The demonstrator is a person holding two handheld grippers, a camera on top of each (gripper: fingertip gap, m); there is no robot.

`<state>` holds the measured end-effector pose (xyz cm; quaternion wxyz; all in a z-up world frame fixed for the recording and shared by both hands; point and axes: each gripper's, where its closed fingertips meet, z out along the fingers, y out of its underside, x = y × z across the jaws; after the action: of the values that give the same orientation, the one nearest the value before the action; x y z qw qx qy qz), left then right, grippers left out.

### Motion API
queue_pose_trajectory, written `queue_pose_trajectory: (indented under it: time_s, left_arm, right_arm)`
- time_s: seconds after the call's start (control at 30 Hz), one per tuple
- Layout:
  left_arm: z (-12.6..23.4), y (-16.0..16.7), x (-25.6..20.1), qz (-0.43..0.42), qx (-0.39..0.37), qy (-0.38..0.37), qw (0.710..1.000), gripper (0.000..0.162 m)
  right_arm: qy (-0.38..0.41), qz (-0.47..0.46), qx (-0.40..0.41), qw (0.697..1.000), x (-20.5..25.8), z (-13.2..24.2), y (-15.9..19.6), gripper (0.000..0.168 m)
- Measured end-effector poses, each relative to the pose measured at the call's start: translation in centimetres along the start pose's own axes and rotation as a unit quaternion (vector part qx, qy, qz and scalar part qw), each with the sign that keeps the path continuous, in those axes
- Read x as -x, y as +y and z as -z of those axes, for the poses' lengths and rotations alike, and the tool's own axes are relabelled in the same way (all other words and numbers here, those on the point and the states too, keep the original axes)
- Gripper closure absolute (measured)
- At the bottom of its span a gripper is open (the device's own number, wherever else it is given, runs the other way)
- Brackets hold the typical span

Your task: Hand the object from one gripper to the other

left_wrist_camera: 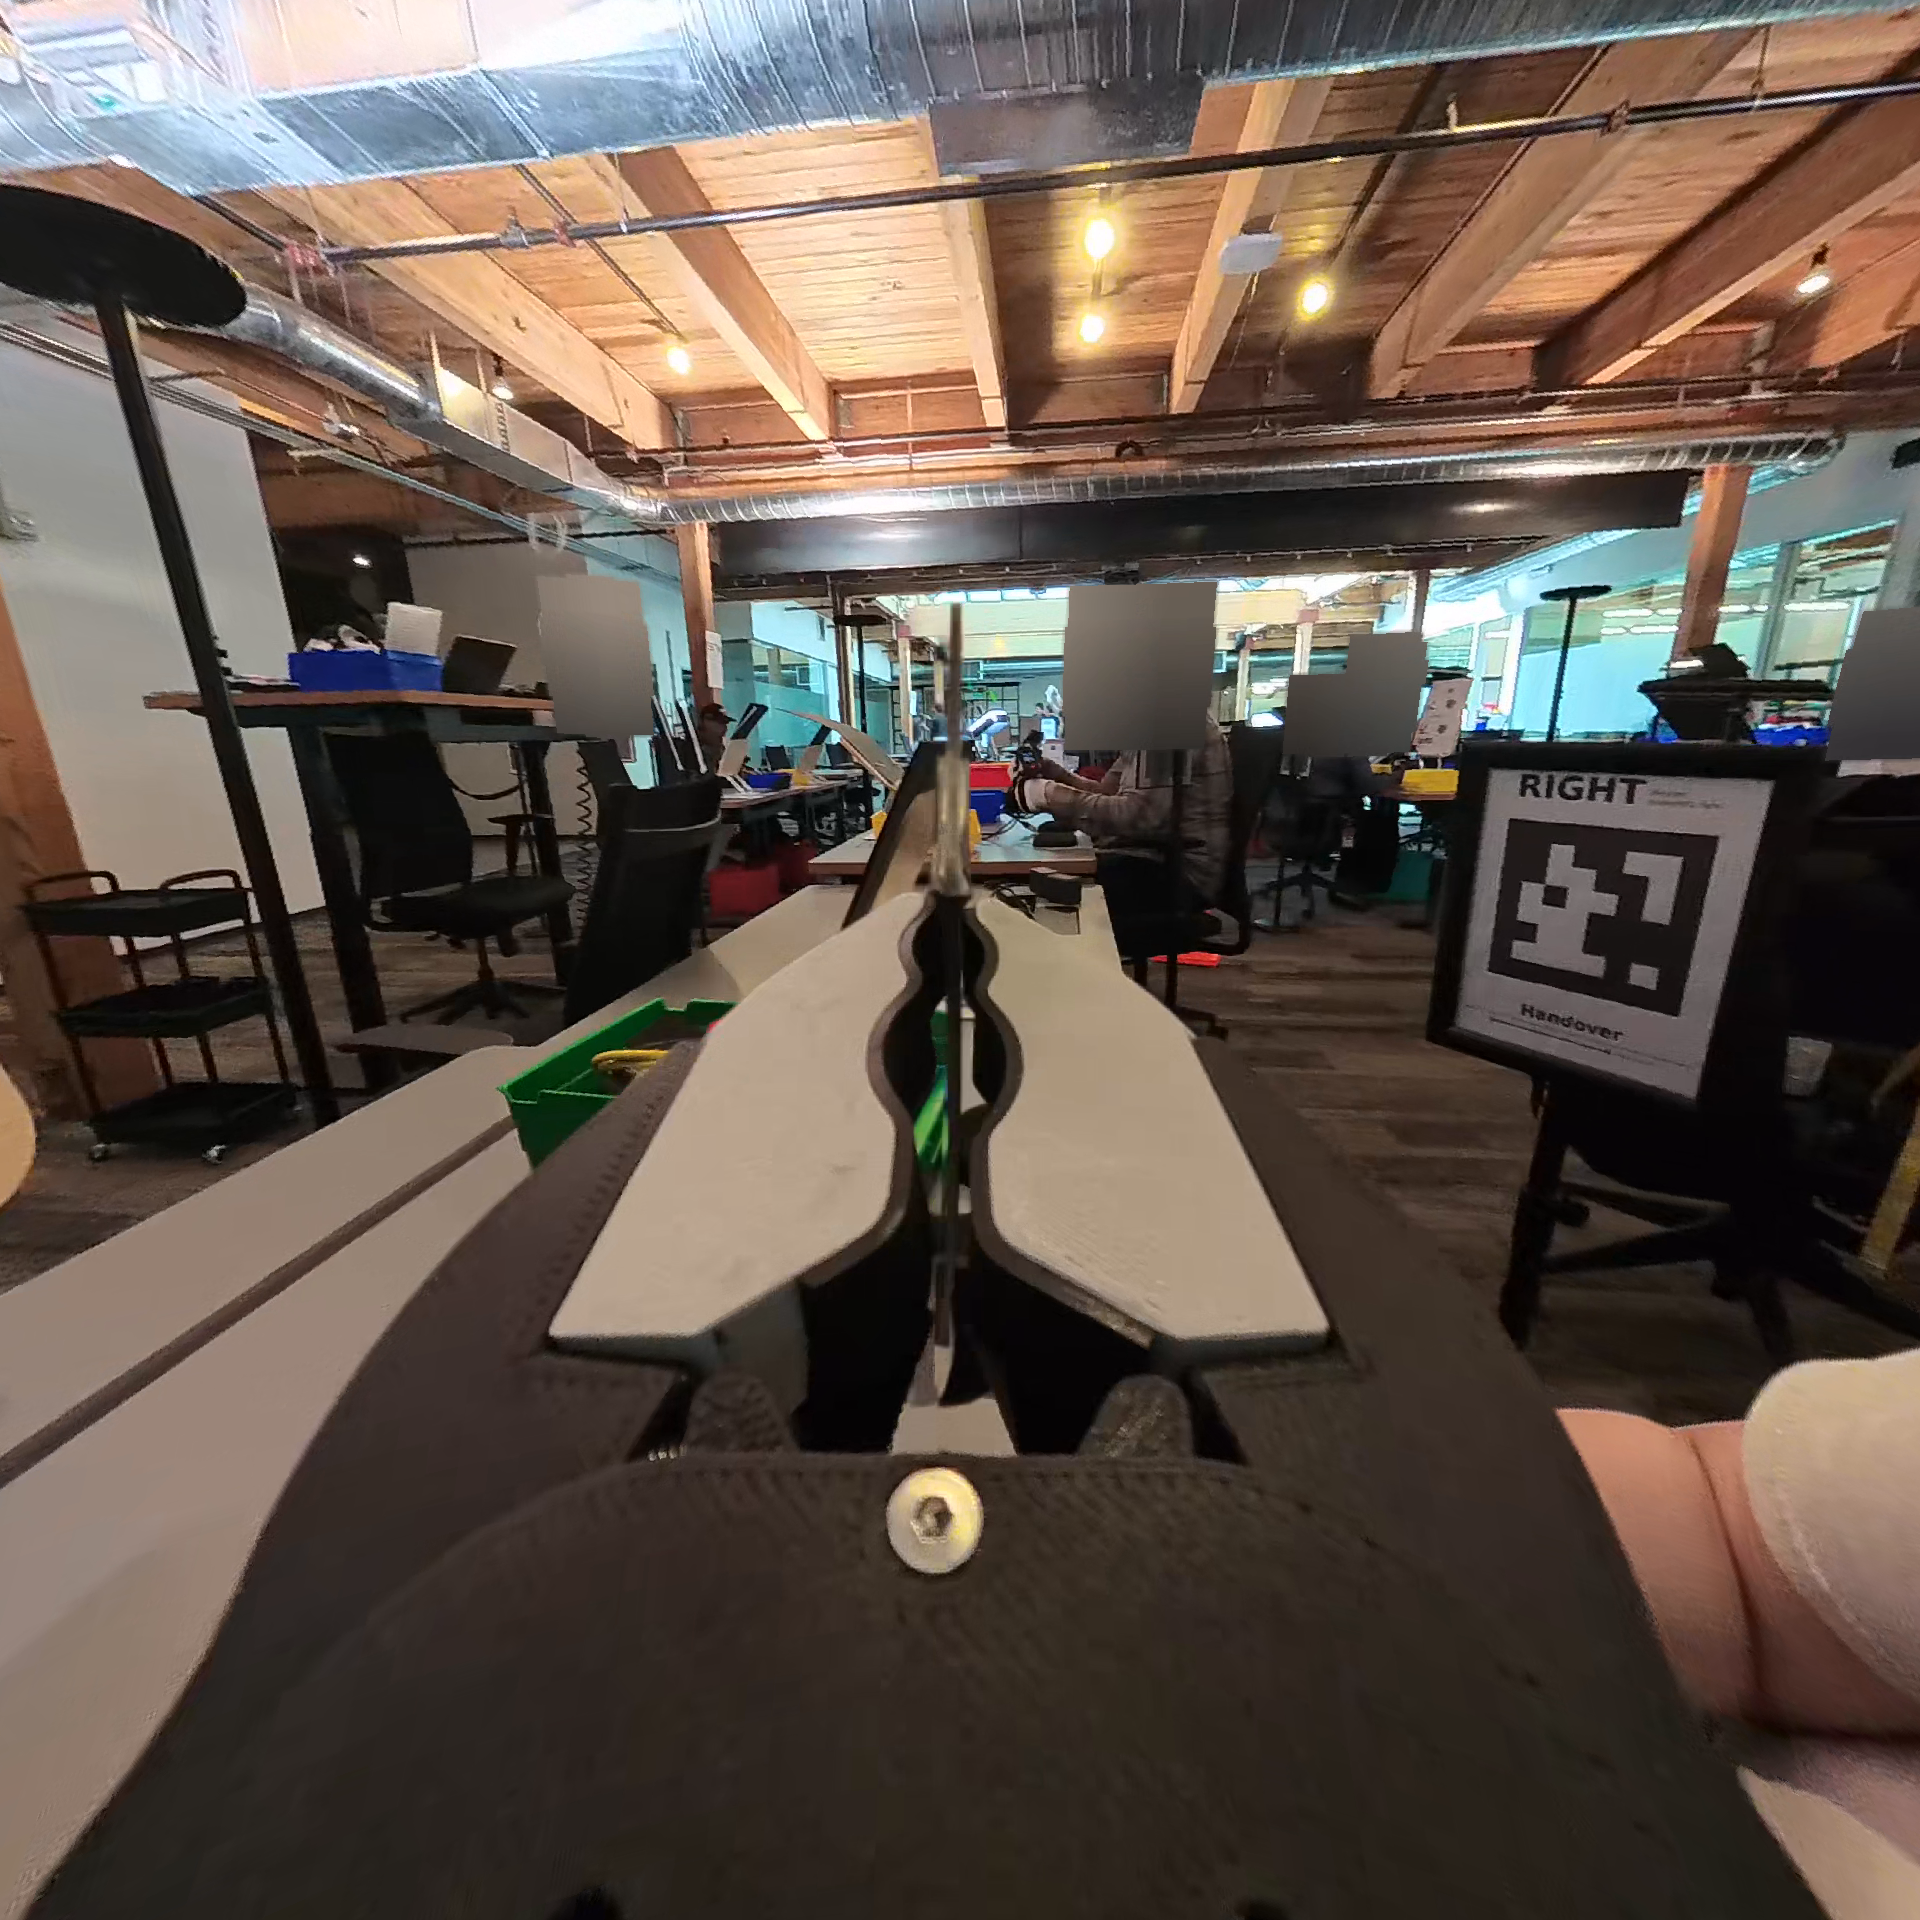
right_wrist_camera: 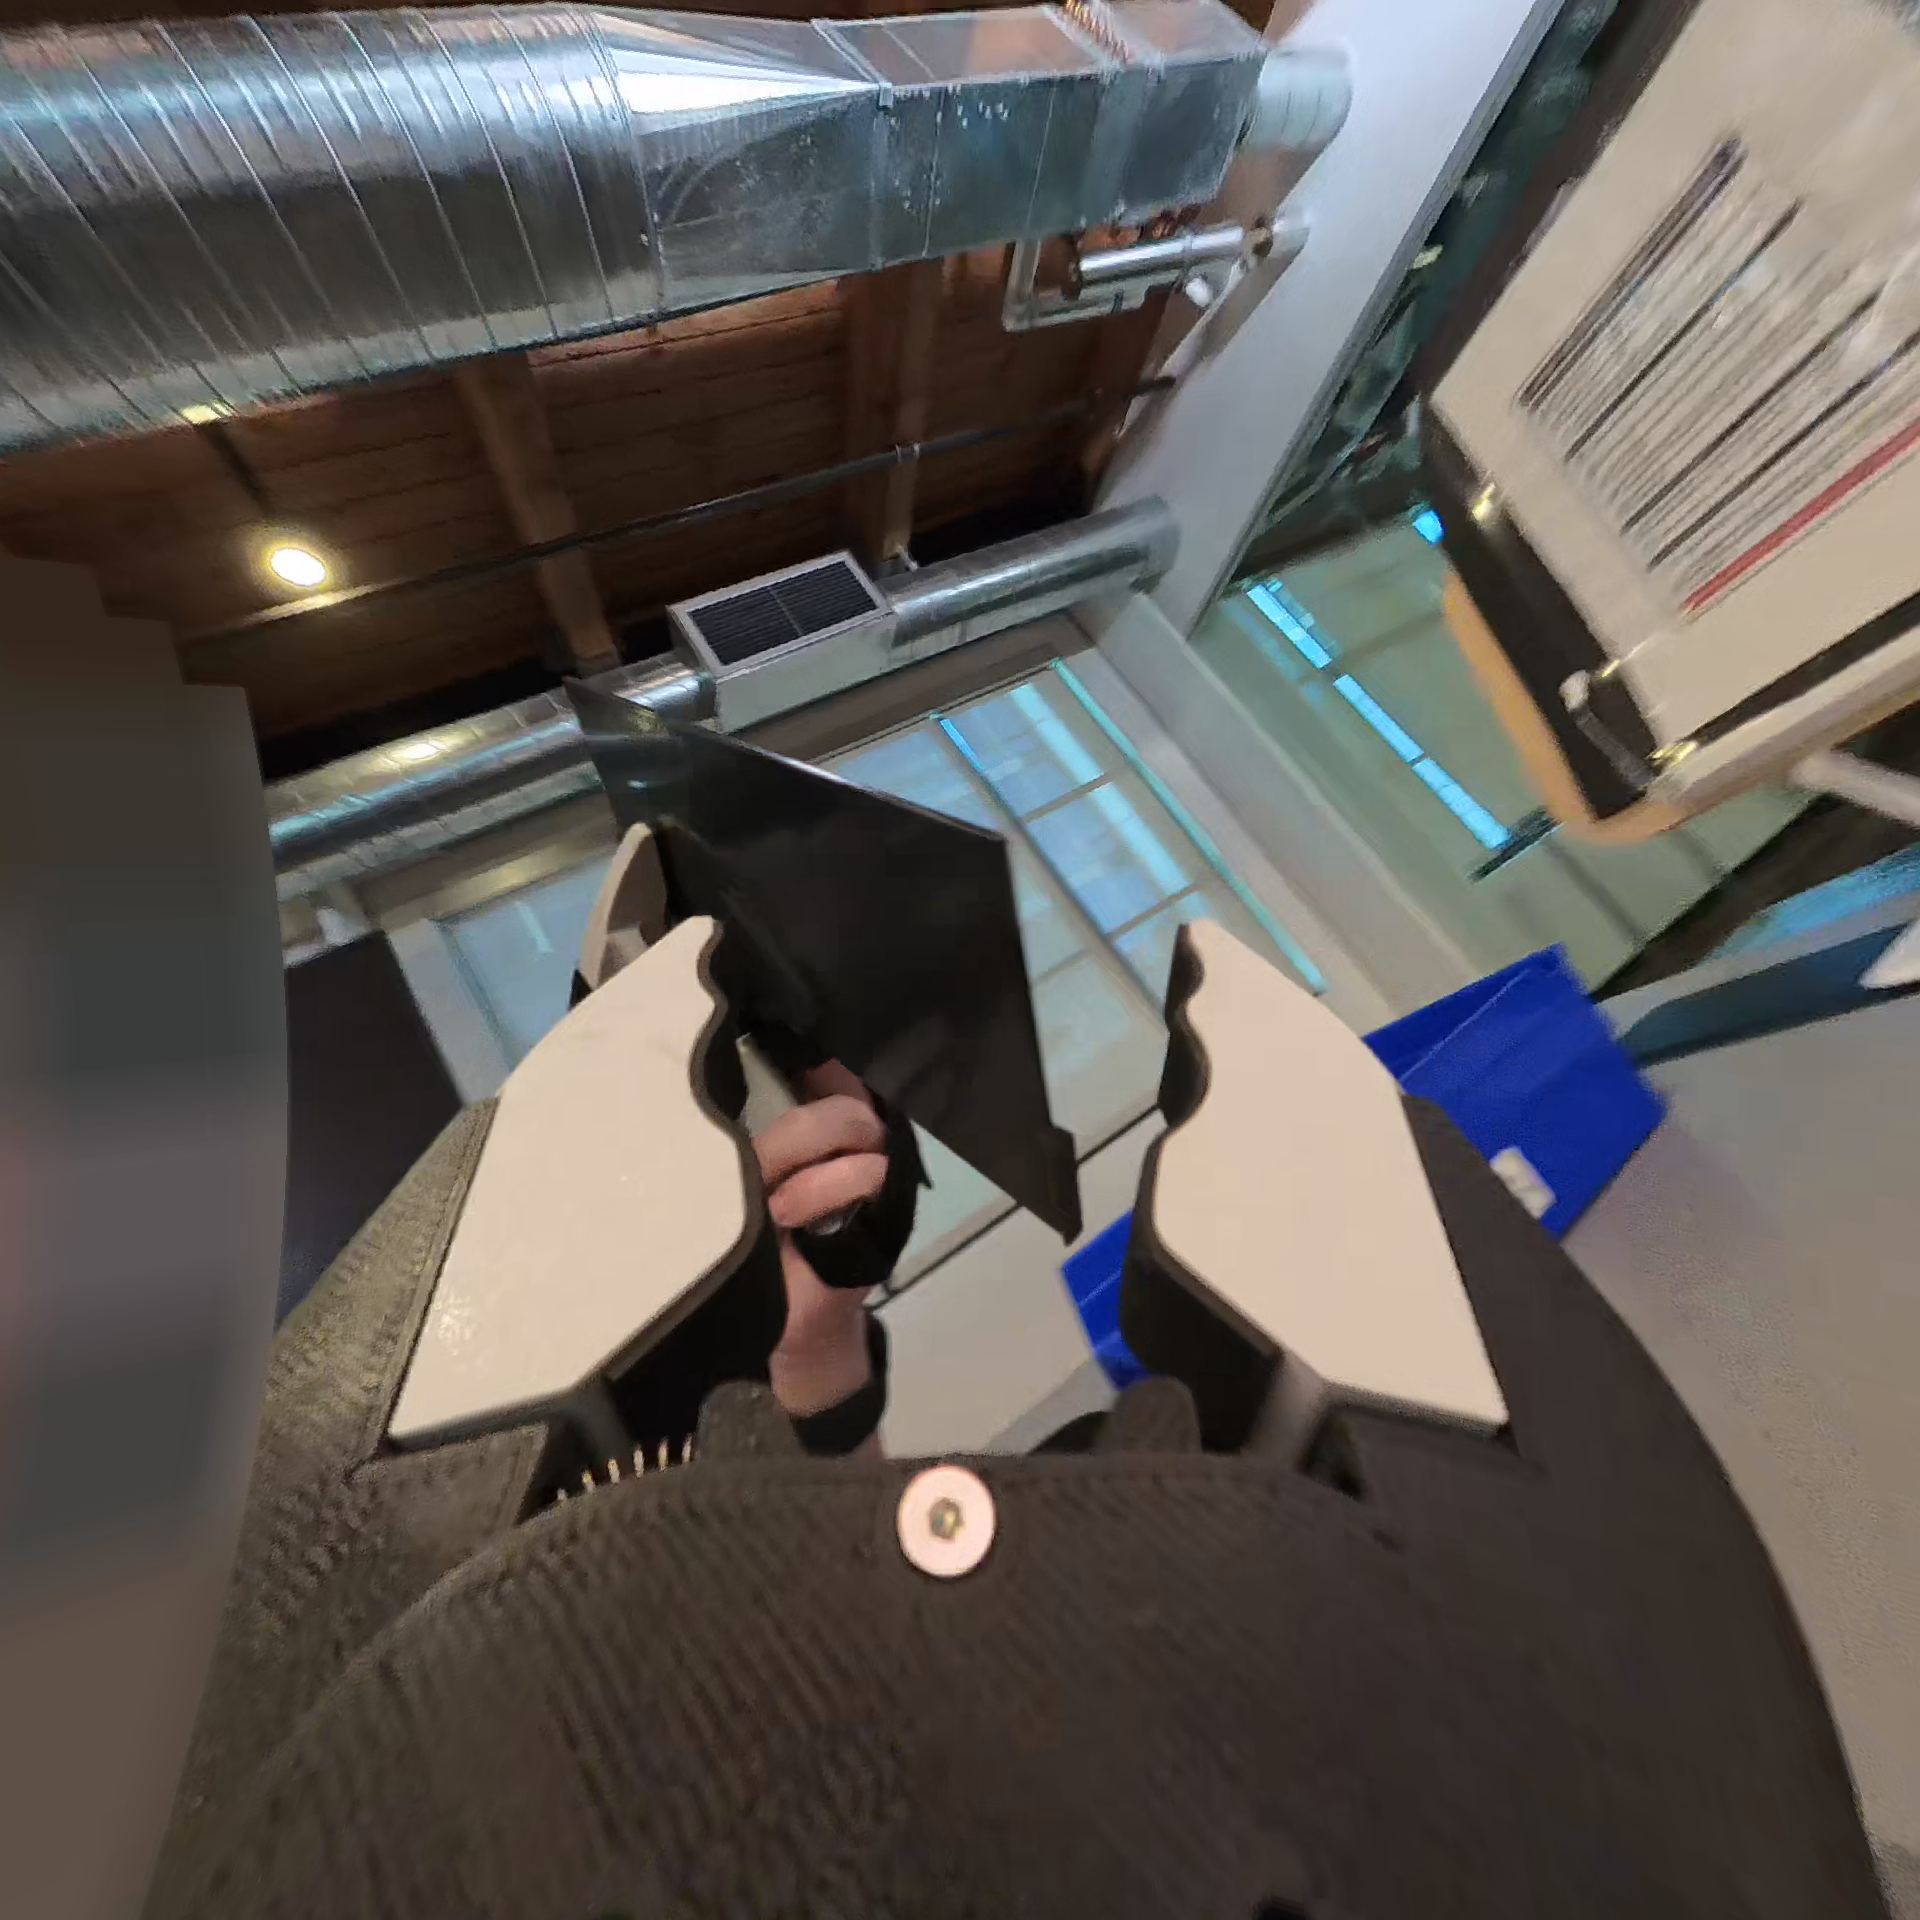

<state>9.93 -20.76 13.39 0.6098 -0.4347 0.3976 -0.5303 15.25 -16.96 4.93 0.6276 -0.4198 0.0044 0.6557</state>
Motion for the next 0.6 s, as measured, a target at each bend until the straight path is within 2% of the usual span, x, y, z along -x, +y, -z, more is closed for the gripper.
queue_pose_trajectory:
  time_s: [0.1,0.13,0.2,0.23,0.27,0.33,0.4,0.5,0.53,0.6]
  left_arm:
    - [-0.2,0.4,-0.6,0.022,0.018,0.022,0.999,0.161]
    - [-0.2,0.5,-0.7,0.032,0.020,0.028,0.999,0.161]
    - [-0.3,0.9,0.1,0.044,0.028,0.007,0.999,0.159]
    - [-0.2,1.1,0.8,0.044,0.032,-0.007,0.998,0.155]
    - [-0.2,1.3,1.1,0.049,0.037,-0.010,0.998,0.147]
    - [-0.1,1.2,2.0,0.052,0.046,-0.024,0.997,0.114]
    - [0.0,1.8,3.0,-0.014,0.083,-0.052,0.995,0.090]
    - [0.0,4.3,3.3,-0.173,0.172,-0.075,0.967,0.085]
    - [-0.1,5.3,3.4,-0.222,0.197,-0.087,0.951,0.084]
    - [-0.4,6.6,3.7,-0.359,0.220,-0.119,0.899,0.085]
  right_arm:
    - [-0.054,-0.074,-0.007,0.996,0.3,-0.2,0.7,0.095]
    - [-0.091,-0.095,-0.013,0.991,0.9,0.0,0.5,0.112]
    - [-0.180,-0.117,-0.010,0.977,2.8,0.7,0.1,0.125]
    - [-0.191,-0.125,-0.005,0.974,3.1,0.8,-0.1,0.132]
    - [-0.171,-0.118,-0.004,0.978,2.6,0.7,-0.3,0.139]
    - [-0.128,-0.103,-0.010,0.986,1.2,0.8,-1.0,0.152]
    - [-0.081,-0.126,-0.008,0.989,-0.5,1.3,-1.9,0.166]
    - [0.032,-0.152,-0.010,0.988,-4.0,2.6,-2.6,0.166]
    - [0.071,-0.144,-0.006,0.987,-5.0,3.2,-2.6,0.165]
    - [0.113,-0.140,-0.005,0.984,-5.9,4.1,-2.6,0.165]
